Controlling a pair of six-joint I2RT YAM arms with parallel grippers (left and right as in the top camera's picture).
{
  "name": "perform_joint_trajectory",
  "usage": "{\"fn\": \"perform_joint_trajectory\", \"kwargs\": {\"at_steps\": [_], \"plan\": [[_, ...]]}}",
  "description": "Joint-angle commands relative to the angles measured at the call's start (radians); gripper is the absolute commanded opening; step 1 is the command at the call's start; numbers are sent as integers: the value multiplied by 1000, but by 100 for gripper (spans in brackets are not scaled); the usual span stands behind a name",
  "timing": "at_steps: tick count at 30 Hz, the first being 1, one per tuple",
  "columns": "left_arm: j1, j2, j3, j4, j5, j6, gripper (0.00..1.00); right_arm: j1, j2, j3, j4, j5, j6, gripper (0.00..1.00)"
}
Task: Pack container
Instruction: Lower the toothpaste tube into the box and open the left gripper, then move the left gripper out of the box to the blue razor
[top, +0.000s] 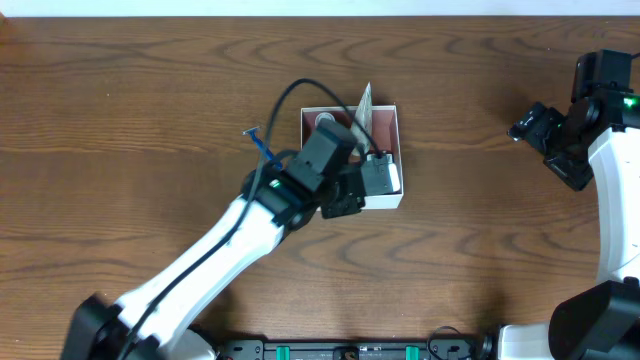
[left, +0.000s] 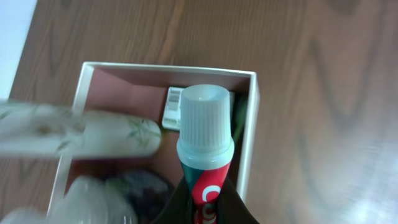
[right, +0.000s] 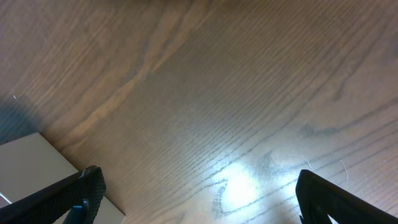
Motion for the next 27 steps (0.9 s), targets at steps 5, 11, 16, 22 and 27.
{"fn": "perform_joint_trajectory", "kwargs": {"at_steps": [5,11,16,22,27], "plan": [[2,138,20,145,-109,76,17,-7,-7,10,0,7,-13,99],[-1,51,21,115,-117,-51,36,-7,-7,10,0,7,-13,99],[4,-115,21,33,-143,-248,53,-7,-7,10,0,7,-13,99],[93,-261,20,-76,-453,-550,58,-7,-7,10,0,7,-13,99],[289,-256,20,-69,-627,-985,69,-7,-7,10,0,7,-13,99]]}}
